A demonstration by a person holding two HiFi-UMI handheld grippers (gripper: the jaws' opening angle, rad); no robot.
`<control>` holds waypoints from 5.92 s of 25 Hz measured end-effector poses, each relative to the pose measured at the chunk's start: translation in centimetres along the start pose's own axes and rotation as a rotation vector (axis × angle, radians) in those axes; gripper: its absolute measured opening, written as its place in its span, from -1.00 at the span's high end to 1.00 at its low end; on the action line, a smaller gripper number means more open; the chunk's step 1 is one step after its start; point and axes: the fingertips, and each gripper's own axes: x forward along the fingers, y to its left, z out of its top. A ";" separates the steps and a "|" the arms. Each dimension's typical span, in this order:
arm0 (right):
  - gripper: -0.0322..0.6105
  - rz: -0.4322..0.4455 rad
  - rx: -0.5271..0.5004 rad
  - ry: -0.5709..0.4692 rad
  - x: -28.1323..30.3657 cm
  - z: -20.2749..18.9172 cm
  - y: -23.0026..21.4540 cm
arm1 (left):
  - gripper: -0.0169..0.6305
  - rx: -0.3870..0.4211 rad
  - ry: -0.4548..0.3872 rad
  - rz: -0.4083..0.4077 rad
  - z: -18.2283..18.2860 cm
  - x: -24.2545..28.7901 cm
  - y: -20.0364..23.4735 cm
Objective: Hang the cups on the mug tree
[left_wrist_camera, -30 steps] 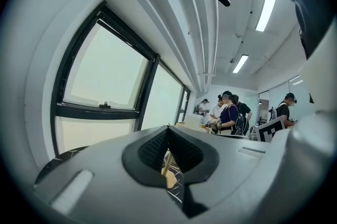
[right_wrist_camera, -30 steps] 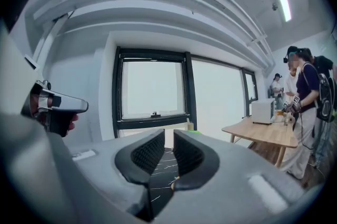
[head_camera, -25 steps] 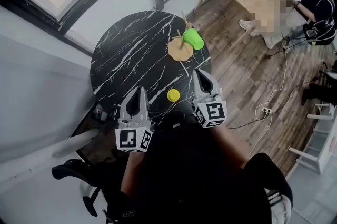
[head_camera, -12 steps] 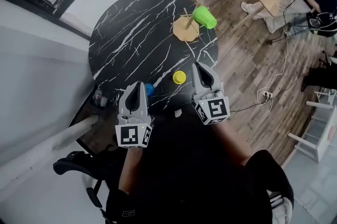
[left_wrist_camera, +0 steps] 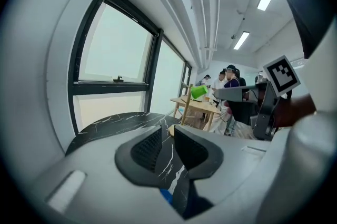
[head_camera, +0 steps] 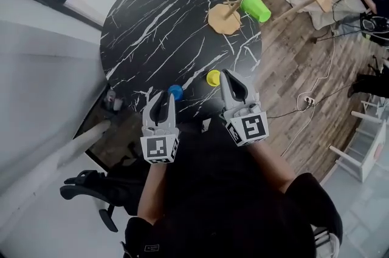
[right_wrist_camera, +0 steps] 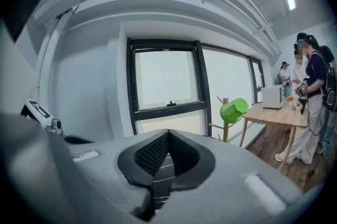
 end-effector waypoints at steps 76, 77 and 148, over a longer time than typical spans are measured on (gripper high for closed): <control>0.91 0.005 0.020 0.063 -2.0 -2.2 -3.1 | 0.24 0.027 0.248 -0.087 -6.7 6.9 -3.4; 0.91 0.002 0.019 0.058 -2.0 -2.0 -3.4 | 0.24 0.032 0.241 -0.092 -5.9 7.1 -3.6; 0.91 -0.103 0.017 -0.033 1.8 6.0 -14.5 | 0.25 -0.148 0.066 -0.301 9.3 25.8 -7.3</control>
